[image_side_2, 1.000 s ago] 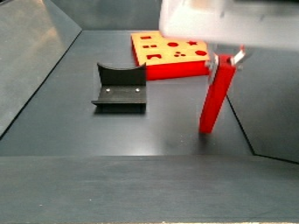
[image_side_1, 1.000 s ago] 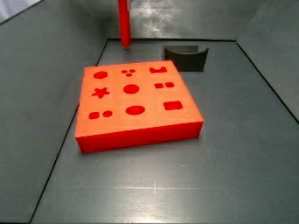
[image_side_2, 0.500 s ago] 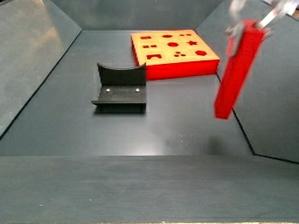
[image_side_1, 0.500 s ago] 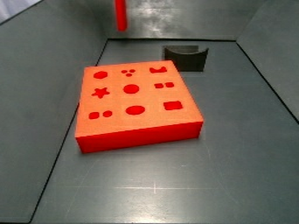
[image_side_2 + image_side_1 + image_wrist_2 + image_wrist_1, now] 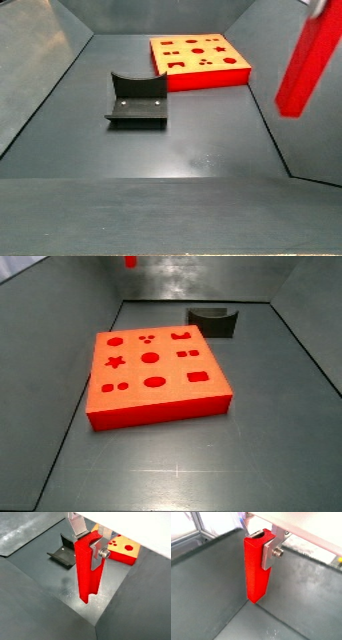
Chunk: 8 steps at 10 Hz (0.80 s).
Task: Pick up the arch object. Move up. Move to above the board. Insert the arch object.
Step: Move to above the board.
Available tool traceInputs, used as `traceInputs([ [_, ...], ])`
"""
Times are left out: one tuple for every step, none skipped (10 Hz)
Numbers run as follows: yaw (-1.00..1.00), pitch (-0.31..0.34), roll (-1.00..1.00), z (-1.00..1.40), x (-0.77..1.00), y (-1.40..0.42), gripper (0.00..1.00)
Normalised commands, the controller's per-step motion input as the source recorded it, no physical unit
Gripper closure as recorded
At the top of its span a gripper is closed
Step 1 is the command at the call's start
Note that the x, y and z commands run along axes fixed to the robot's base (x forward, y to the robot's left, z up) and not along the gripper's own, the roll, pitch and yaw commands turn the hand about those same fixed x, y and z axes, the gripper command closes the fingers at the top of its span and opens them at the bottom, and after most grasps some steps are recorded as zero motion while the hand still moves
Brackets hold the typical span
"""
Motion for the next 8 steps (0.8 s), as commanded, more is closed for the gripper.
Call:
traceInputs([
  [0.01,0.057,0.01,0.9,-0.13,0.13,1.0],
  [0.0,0.071,0.0,0.73,-0.08,0.09,1.0],
  [-0.01,0.086,-0.01,0.56,-0.04,0.07,1.0],
  [-0.01,0.092,-0.02,0.33,-0.01,0.05,1.0],
  [-0.02,0.089,-0.02,0.17,-0.01,0.03,1.0],
  [0.4,0.275,-0.27,0.0,0.31,-1.0,1.0],
  [0.39,0.27,-0.25,0.0,0.31,-1.0,1.0],
  [0.27,0.214,-0.13,0.01,0.32,-1.0,1.0],
])
